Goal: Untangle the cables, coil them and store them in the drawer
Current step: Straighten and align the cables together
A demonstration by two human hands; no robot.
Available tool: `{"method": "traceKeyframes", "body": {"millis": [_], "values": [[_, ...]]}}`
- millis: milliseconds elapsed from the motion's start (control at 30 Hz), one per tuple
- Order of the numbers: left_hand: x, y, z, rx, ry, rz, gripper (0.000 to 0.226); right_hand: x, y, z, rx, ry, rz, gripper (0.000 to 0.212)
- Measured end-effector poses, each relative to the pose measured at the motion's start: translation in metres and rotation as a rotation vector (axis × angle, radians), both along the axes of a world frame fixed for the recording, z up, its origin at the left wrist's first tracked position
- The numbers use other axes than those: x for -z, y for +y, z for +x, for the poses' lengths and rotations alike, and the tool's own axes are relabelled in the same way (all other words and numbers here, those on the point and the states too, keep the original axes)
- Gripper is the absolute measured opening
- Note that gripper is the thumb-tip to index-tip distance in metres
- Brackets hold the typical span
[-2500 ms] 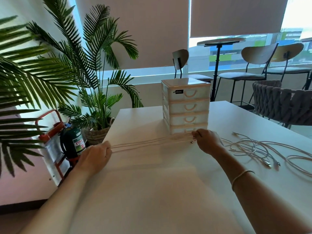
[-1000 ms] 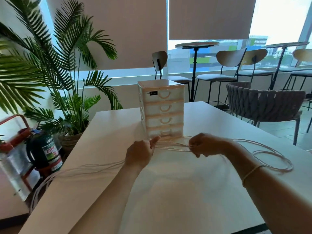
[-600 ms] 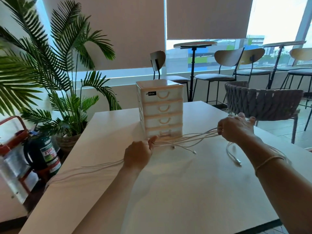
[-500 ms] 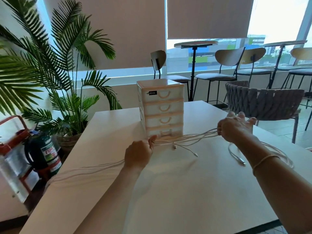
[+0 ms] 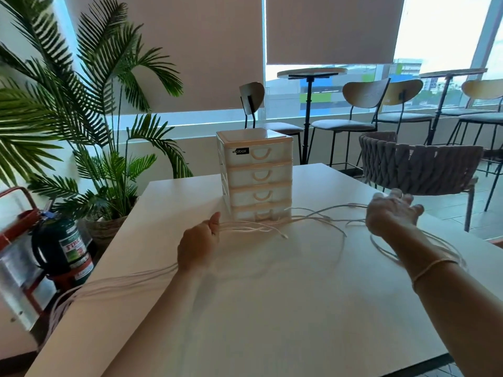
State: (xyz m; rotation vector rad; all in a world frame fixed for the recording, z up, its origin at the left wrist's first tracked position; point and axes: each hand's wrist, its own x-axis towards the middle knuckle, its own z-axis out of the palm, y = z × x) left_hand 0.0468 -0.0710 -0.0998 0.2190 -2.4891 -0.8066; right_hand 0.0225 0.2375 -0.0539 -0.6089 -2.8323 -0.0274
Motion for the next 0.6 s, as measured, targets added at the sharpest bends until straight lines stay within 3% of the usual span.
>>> {"method": "traceKeyframes", "body": {"millis": [67,167,267,433,533,600], "values": [[0.0,0.004,0.001,0.026,-0.005,-0.024,0.053,-0.003,-0.025,0.0,-0.16,0.121,-0.022,0.034],[-0.002,0.012,0.004,0.064,0.0,-0.053,0.052,-0.01,-0.082,0.014,-0.591,0.225,-0.17,0.039],[-0.004,0.02,0.008,0.074,0.038,-0.088,0.049,-0.004,-0.138,0.026,-0.928,-0.001,-0.348,0.033],[-0.002,0.014,0.005,0.064,0.078,-0.081,0.046,0.02,-0.15,0.022,-0.905,-0.21,-0.896,0.033],[-0.001,0.013,0.0,0.059,0.112,-0.073,0.048,0.026,-0.143,0.016,-0.918,-0.197,-0.881,0.035],[-0.001,0.017,0.001,0.123,0.163,-0.085,0.046,0.025,-0.142,0.01,-0.892,-0.08,-0.794,0.032]]}}
